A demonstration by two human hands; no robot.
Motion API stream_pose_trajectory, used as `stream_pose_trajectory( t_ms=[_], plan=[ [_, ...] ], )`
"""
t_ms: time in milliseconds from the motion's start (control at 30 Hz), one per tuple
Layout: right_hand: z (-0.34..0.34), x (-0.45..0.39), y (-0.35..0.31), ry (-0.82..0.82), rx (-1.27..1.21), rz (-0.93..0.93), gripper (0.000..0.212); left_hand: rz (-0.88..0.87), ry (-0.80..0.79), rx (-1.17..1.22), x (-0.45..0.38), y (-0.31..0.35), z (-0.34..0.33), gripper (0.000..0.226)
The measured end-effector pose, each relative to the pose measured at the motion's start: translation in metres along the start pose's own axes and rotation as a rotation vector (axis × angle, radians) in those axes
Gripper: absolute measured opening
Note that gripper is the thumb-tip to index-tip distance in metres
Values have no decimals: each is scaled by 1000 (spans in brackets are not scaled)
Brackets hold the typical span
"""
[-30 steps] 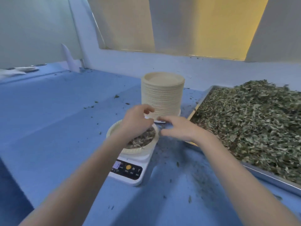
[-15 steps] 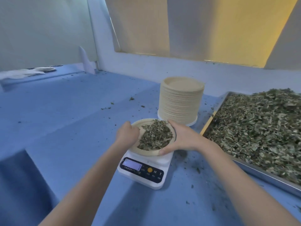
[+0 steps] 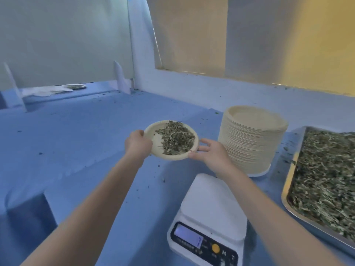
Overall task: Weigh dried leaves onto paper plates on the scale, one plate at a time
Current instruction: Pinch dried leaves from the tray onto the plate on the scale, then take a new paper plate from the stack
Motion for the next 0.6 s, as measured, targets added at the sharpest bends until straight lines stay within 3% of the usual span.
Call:
stream_pose_trajectory(
  t_ms=[133,233,333,600],
  plan=[
    [-19,-32,2,118,-288,-188,42,142,-45,127,-38,-9,-14,20],
    [-29,-62,4,139,-661,-421,10,264,-95,423,-62,-12,-35,21],
    [-35,-95,9,208,-786,-474,15,342,-167,642,-82,-8,-64,18],
    [-31,-173,29,595,-824,-533,14,409,-333,788,-133,12,-135,26]
  ],
)
Point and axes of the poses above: each hand's wrist, its own x-axis away from the middle knuckle, its own z-axis out of the back of the hand, y = z × x, the point moved 2 cm from there along -x, towards the middle knuckle, and after that the axes turned 2 degrees about -z, right-handed, at the moved point
